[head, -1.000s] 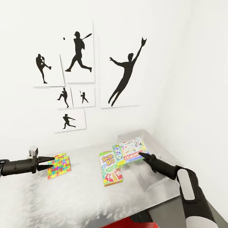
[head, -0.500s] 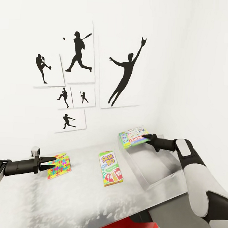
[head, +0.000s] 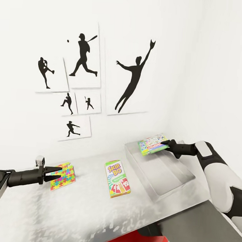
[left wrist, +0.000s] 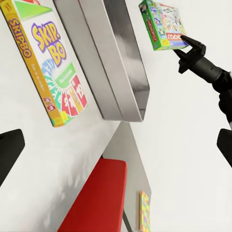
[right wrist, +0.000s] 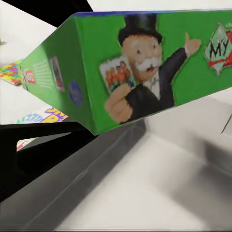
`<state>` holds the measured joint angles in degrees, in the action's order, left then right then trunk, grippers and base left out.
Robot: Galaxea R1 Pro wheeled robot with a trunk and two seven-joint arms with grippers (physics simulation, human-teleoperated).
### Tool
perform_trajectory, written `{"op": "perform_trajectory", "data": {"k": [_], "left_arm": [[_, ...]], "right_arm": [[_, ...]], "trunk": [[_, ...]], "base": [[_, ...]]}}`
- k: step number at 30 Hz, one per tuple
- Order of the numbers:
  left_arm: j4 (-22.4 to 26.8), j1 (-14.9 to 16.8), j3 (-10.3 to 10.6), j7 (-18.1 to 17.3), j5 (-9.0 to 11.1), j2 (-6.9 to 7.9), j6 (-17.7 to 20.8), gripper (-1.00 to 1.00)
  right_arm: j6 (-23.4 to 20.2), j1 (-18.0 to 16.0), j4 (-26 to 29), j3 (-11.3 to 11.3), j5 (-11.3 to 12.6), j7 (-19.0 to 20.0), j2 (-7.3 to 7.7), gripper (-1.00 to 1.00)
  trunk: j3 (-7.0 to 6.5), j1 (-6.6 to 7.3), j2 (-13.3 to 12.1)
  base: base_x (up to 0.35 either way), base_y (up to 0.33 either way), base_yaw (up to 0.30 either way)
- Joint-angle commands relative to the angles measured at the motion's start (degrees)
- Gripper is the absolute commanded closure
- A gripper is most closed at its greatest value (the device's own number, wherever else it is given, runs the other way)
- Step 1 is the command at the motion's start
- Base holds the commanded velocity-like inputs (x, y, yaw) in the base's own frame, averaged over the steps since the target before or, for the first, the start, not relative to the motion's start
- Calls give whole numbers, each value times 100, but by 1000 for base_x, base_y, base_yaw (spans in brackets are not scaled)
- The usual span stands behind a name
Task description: Put all the toys in the child's room - the three board games (two on the bed and one on the table), the two jigsaw puzzles on the table, and the tennis ball on the table - inside the toy box on the table in the child's room.
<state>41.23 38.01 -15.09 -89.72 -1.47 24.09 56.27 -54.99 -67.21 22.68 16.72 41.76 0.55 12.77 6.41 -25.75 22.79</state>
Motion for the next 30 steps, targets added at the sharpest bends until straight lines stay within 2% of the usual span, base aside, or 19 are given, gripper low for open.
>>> {"op": "perform_trajectory", "data": {"k": [1,5,10,14,16,18,21,24,30], "left_arm": [[4,5,-3,-28,-15,2,62,-100],[26,5,1,-28,-4,7,69,-100],[312,1,32,-28,23,-4,114,-100],[441,35,501,-28,41,-105,141,-100],[520,107,668,-28,47,-264,261,-100],[633,484,720,-28,44,-398,334,-100],[681,1347,757,-28,45,-563,373,-100],[662,1703,769,-28,40,-614,373,-100],[644,2088,778,-28,30,-600,373,-100]], "right_arm": [[-29,-12,-12,37,-9,2,2,100],[-32,-18,-30,29,-16,-6,12,100],[-58,-20,-34,25,-18,-26,5,100],[-73,-20,-35,24,-11,5,0,100],[-81,-19,-32,24,-11,24,11,100],[-103,-19,-12,24,-10,25,18,100],[-120,-15,124,18,-4,19,20,100],[-122,-6,229,22,4,16,9,100],[-118,-3,277,24,7,2,-42,100]], "trunk": [[13,-4,13],[13,-4,13],[13,-4,13],[13,-4,13],[13,-4,13],[13,-4,13],[13,-4,13],[13,-4,13],[13,-4,13]], "base": [[0,0,0],[0,0,0],[0,0,0],[0,0,0],[0,0,0],[0,0,0],[0,0,0],[0,0,0],[0,0,0]]}}
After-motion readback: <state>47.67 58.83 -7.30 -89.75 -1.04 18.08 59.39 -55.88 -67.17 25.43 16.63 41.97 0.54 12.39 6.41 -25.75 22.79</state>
